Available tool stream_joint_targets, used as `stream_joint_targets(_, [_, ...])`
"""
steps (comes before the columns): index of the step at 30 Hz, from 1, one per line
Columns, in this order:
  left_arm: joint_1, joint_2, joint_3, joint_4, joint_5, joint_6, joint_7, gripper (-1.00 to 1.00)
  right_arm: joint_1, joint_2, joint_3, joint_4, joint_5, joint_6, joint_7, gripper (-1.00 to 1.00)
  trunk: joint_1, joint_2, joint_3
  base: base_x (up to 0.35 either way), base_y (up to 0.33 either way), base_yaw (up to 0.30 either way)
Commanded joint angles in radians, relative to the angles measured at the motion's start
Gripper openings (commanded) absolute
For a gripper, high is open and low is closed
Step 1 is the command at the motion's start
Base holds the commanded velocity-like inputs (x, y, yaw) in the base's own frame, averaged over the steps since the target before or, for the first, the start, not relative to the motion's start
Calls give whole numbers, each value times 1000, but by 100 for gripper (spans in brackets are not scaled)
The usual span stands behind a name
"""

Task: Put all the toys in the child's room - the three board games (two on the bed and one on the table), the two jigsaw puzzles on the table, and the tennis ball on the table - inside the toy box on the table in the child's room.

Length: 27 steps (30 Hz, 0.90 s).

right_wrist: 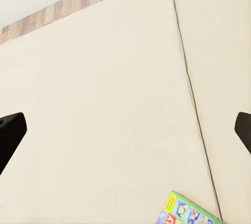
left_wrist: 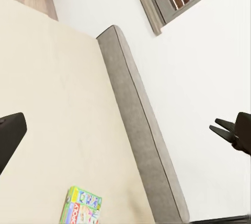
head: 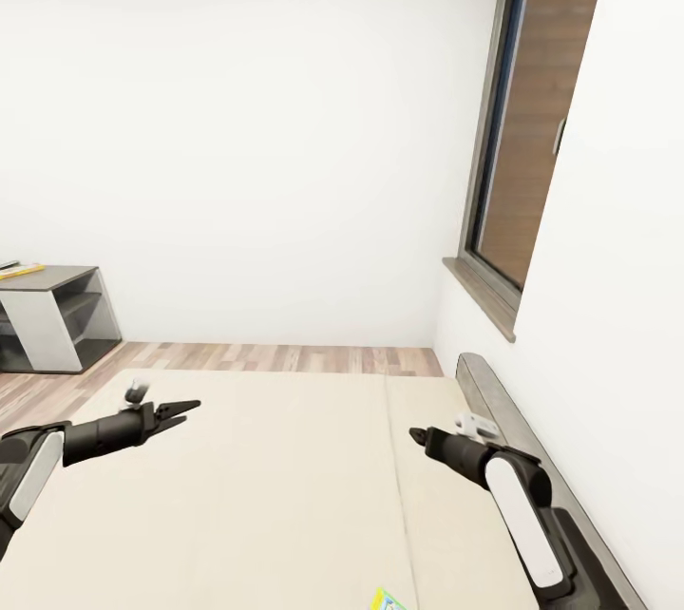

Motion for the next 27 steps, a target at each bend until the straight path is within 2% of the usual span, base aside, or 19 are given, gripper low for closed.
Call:
stream_joint_targets(1, [0,1,1,0,1,6,-13,100,-7,0,2,5,-10,6,-12,100,0,-1,0,0,0,0])
stream_joint_targets(2, [0,3,1,0,1,6,-26,100,-15,2,2,12,-9,12,-13,100,0,-1,0,0,0,0])
stream_joint_targets(5, [0,16,2,2,-3,11,-126,100,-71,15,2,106,-4,41,-16,100,0,-1,0,0,0,0])
stream_joint_targets(7, [0,40,3,3,-3,13,-215,100,-118,21,1,198,0,48,-18,100,0,-1,0,0,0,0])
stream_joint_targets(10, [0,70,2,3,-1,16,-318,100,-162,32,1,287,2,49,-22,100,0,-1,0,0,0,0])
stream_joint_targets(11, [0,81,2,3,-3,19,-376,100,-182,39,1,332,3,48,-29,100,0,-1,0,0,0,0])
stream_joint_targets(12, [0,88,2,3,-4,24,-430,100,-202,46,1,376,3,46,-38,100,0,-1,0,0,0,0])
stream_joint_targets(15, [0,96,0,3,-8,43,-517,100,-243,60,1,484,4,34,-60,100,0,-1,0,0,0,0])
stream_joint_targets(19, [1,93,-6,26,-14,42,-527,100,-279,66,1,587,4,-5,-71,100,0,-1,0,0,0,0])
stream_joint_targets(22, [1,91,-8,39,-18,41,-527,100,-298,78,2,646,4,-18,-74,100,0,-1,0,0,0,0])
stream_joint_targets(27, [1,90,-7,47,-22,41,-527,100,-352,89,6,797,6,-31,-78,100,0,-1,0,0,0,0])
